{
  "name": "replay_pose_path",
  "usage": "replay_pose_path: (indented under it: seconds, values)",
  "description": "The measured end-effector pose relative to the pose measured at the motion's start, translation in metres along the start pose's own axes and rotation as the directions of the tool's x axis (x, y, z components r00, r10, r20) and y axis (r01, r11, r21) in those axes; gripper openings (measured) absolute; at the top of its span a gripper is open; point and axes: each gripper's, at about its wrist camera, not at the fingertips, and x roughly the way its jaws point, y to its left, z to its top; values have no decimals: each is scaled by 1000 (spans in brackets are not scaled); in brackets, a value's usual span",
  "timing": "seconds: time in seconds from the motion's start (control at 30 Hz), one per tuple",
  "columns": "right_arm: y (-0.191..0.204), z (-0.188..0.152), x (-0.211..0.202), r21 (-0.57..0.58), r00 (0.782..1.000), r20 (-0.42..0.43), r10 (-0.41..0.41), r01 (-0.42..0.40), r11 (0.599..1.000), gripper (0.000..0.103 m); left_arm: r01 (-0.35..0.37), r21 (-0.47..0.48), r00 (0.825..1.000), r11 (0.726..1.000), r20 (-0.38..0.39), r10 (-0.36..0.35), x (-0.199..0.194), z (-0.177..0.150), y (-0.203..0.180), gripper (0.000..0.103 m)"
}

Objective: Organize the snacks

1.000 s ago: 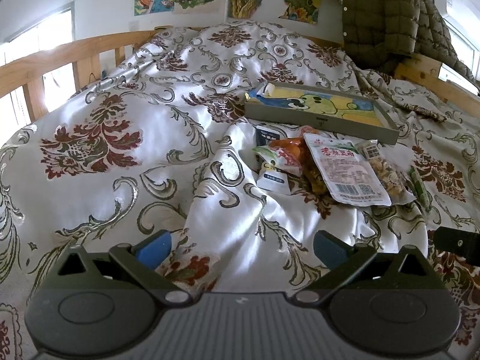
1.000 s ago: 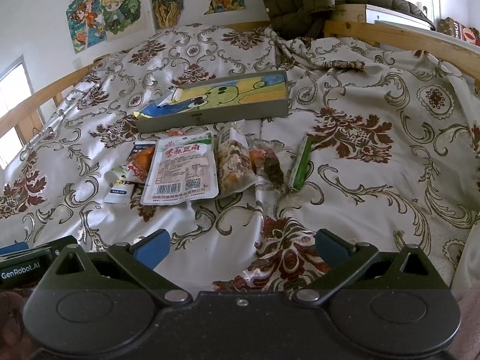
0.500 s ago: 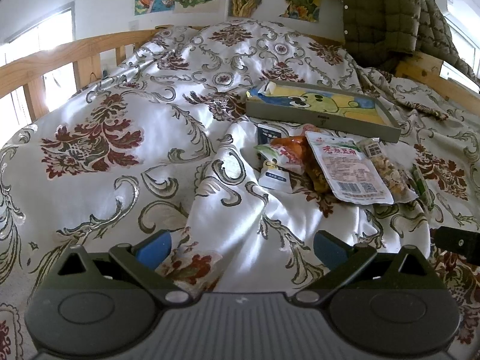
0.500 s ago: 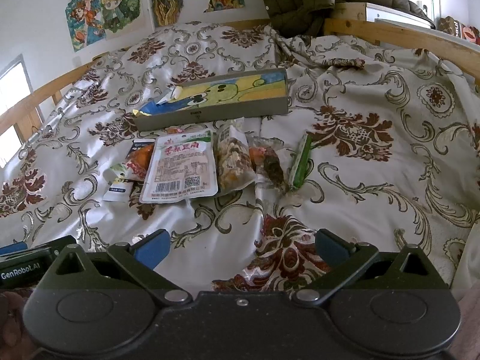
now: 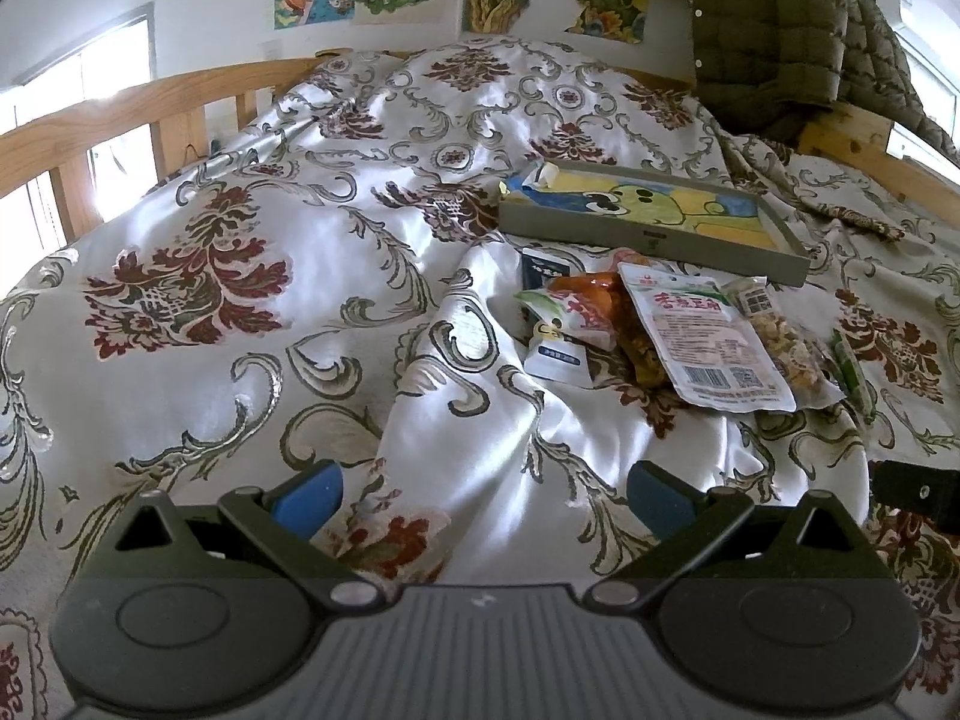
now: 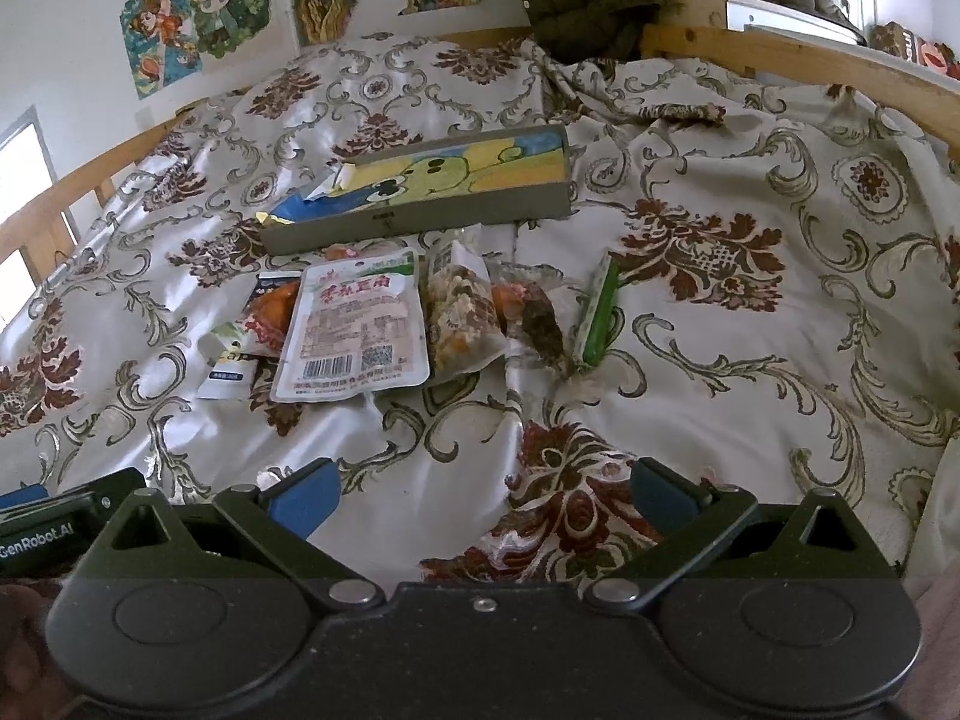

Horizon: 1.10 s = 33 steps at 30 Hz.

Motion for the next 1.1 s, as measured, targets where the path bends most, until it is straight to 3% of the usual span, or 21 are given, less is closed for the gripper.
replay_pose_path:
  seconds: [0.3, 0.6, 0.97, 1.1]
  values:
    - [-3, 3, 7, 22, 999, -39, 9, -9, 1000, 102, -7, 8, 1000, 1000, 9, 7, 4, 8, -7, 103]
    - [-5, 20, 11, -35, 999, 1, 33, -33, 999, 102, -6, 31, 999, 999, 53, 4, 6, 23, -21, 103]
    - [-23, 50, 39, -186, 997, 29, 69, -62, 981, 102, 105, 114, 988, 988, 102, -117, 27, 59, -59, 103]
    - [-28, 62, 53, -232, 995, 46, 84, -71, 970, 102, 132, 143, 986, 981, 81, -145, 45, 69, -73, 103]
